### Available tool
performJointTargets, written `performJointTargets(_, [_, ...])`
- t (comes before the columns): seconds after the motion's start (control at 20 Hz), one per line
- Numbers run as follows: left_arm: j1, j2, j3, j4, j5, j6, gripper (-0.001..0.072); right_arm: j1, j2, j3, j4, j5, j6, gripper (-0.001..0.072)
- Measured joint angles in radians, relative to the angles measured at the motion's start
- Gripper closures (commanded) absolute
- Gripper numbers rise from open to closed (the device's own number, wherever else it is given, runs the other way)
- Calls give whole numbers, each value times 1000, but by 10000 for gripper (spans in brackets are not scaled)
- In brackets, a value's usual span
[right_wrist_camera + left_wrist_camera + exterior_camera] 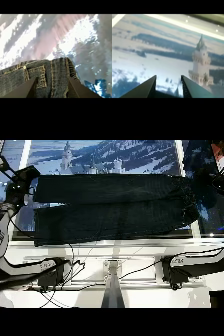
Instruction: Fold the clothes and pants, and hang the long-sleeved shirts on hangers.
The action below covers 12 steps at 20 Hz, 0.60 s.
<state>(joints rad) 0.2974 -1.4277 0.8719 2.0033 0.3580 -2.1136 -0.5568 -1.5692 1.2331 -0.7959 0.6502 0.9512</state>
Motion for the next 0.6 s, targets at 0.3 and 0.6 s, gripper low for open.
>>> performJointTargets(0.3, [-27, 239, 6, 0, -336, -96, 679, -46, 109, 0, -122, 164, 68, 396])
performJointTargets(0.6, [-132, 380, 6, -3, -808, 249, 680, -227, 270, 1, -306, 483, 165, 401])
